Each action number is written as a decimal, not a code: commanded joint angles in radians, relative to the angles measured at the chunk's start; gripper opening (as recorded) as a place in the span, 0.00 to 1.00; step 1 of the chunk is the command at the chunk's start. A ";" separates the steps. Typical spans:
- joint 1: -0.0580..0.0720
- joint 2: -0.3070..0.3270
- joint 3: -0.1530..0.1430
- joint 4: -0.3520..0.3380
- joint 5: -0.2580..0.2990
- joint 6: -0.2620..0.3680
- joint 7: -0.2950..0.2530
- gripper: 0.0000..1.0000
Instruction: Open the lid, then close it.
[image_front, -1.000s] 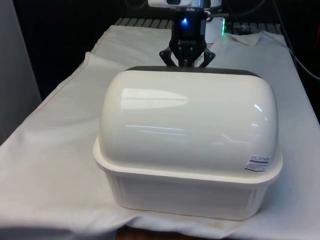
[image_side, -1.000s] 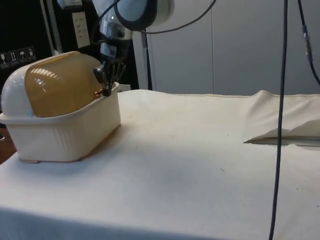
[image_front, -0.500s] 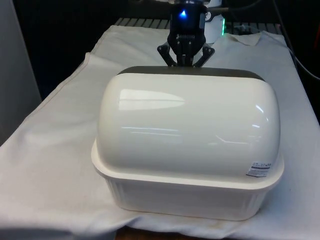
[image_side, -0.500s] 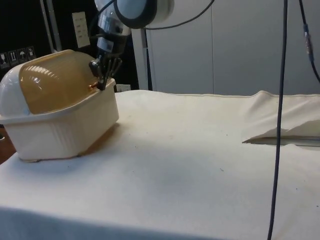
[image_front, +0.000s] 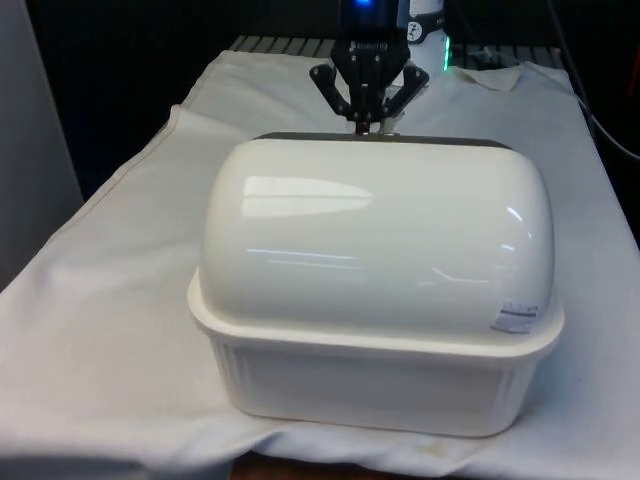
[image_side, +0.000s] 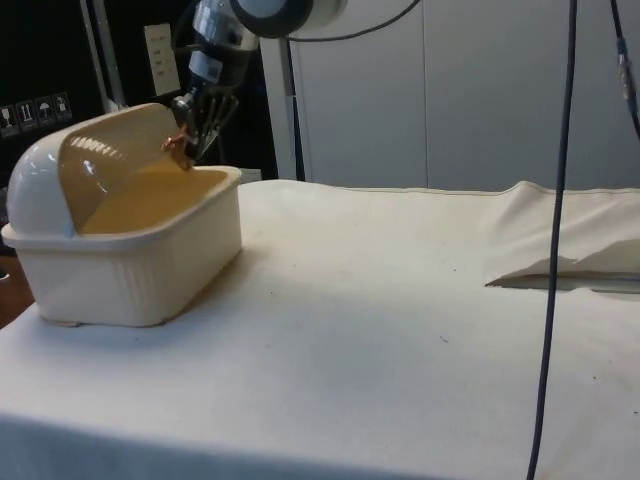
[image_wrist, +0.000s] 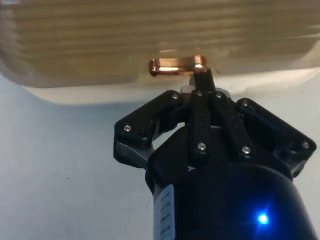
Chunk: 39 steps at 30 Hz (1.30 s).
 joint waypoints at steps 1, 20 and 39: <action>0.000 -0.002 0.000 0.000 0.000 0.003 0.000 0.00; 0.005 -0.004 -0.002 0.063 -0.002 0.024 0.010 0.00; 0.006 0.045 0.005 0.176 0.000 0.012 0.002 0.00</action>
